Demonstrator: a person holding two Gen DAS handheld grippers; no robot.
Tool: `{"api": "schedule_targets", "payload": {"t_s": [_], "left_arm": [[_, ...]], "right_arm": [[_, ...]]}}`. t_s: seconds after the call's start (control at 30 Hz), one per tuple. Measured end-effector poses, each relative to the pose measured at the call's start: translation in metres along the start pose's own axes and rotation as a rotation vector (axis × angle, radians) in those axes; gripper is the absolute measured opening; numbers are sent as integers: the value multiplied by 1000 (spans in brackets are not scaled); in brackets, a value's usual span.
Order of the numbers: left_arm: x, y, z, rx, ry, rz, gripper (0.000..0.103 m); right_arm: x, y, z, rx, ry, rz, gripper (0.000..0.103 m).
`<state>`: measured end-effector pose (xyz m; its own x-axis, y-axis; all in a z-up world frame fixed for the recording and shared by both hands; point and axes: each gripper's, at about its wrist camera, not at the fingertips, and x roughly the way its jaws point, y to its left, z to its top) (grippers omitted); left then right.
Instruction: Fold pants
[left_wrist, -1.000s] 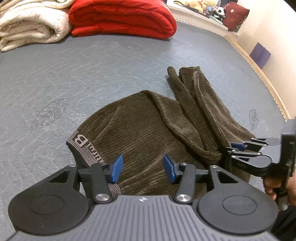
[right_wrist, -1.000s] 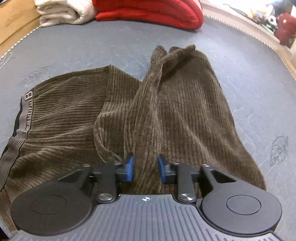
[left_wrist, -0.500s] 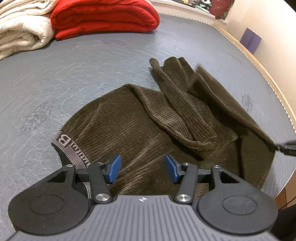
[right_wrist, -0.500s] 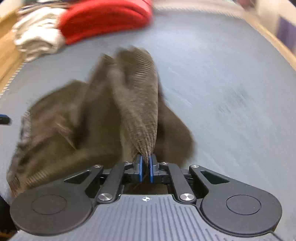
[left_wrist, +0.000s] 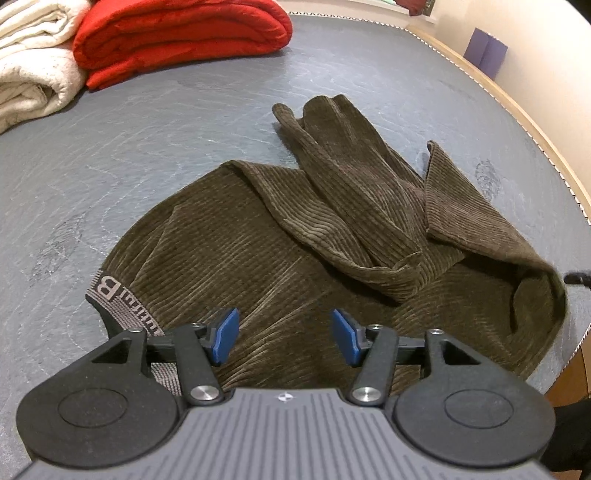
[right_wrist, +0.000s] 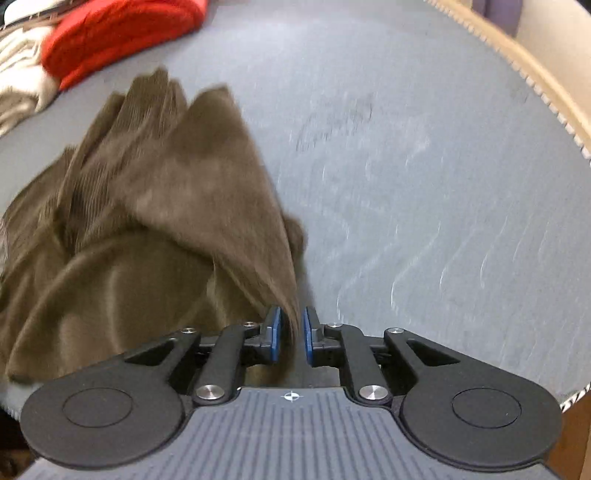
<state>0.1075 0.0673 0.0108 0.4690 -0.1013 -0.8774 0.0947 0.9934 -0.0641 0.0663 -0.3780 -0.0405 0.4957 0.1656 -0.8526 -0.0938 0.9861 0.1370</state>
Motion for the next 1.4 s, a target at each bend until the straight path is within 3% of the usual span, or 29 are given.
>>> {"api": "schedule_targets", "payload": {"t_s": [0.17, 0.23, 0.3, 0.37, 0.5, 0.63, 0.73, 0.77, 0.87, 1.0, 1.1, 1.2, 1.3, 1.4], "left_arm": [[2, -6, 3, 12, -1, -5, 63], [2, -6, 5, 5, -3, -8, 64], [2, -3, 6, -6, -5, -9, 66], [1, 0, 7, -19, -6, -12, 66], [0, 7, 9, -32, -6, -14, 66], [-2, 17, 11, -52, -9, -12, 66], [-3, 24, 12, -65, -13, -6, 66], [-3, 27, 13, -68, -15, -5, 66], [-4, 31, 15, -76, -21, -5, 66], [-7, 29, 17, -72, -30, -12, 66], [-11, 21, 17, -50, -40, -21, 66], [-16, 11, 12, -21, -49, -35, 66], [-19, 2, 6, 22, -47, -38, 66], [-16, -6, -3, 64, -34, -32, 66]], "right_arm": [[10, 37, 23, -54, -85, -45, 17], [21, 65, 32, -116, -116, -32, 25], [32, 99, 41, -201, -135, -22, 41], [47, 129, 45, -289, -133, -28, 47], [84, 187, 45, -499, -101, -95, 47], [118, 216, 43, -648, -45, -194, 46], [130, 214, 42, -693, 8, -221, 39], [132, 211, 44, -678, 10, -211, 30], [117, 188, 58, -564, -14, -149, 8], [67, 124, 76, -308, -178, -65, 7], [22, 36, 77, -18, -324, -54, 7], [-8, -61, 53, 312, -406, -87, 6], [-13, -155, 11, 627, -389, -174, 4], [5, -226, -41, 856, -222, -294, 3]]}}
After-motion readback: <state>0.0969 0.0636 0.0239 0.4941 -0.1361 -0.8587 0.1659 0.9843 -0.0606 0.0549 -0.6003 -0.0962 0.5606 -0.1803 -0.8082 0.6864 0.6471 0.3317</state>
